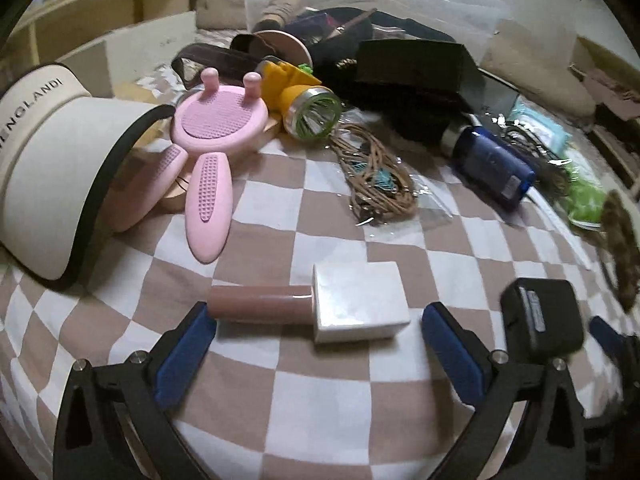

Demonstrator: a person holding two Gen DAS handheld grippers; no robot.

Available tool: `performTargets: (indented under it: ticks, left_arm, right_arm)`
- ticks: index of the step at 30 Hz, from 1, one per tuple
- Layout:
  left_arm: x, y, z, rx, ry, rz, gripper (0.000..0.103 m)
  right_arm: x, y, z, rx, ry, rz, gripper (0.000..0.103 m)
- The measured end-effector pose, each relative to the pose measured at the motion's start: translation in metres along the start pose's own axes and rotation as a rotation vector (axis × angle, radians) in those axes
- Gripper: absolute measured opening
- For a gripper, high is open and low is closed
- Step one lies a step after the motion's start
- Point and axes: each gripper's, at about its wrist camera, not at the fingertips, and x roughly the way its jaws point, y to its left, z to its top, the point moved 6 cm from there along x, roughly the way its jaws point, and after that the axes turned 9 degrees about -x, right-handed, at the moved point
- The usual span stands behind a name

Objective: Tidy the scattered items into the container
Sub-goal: 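Close the left tool on the white cap of the pink tube while the right tool holds the case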

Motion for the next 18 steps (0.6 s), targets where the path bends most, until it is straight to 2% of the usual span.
performTargets:
  ticks: [2,5,6,9,11,14,18]
  left_arm:
    - [-0.001,0.000,-0.001,0.002,-0.019,-0.001,0.103]
    - [-0.004,0.004,0.001,-0.018,-0.015,-0.042,0.102]
    - [-0.004,0.005,0.001,-0.014,-0.007,-0.052,0.102]
    - [-0.005,0.004,-0.001,0.053,0.012,-0.056,0.099]
    - [-0.007,0.006,-0.002,0.098,0.013,-0.066,0.097]
    - [-0.010,0.011,-0.001,0.133,0.019,-0.090,0.093]
    - [-0.007,0.017,0.002,0.146,0.032,-0.124,0.093]
  right_arm:
    - [-0.002,0.001,0.000,-0.008,-0.004,-0.013,0.103]
    - [-0.015,0.007,0.004,-0.022,-0.036,-0.056,0.103]
    - [-0.018,0.009,0.005,-0.020,-0.045,-0.042,0.103]
    - [-0.021,0.020,0.017,0.067,-0.046,0.079,0.103]
    - [-0.017,0.024,0.026,0.095,-0.036,0.101,0.103]
    - [-0.008,0.030,0.040,0.073,-0.020,0.047,0.103]
    - [0.007,0.028,0.047,0.068,0.004,-0.031,0.103]
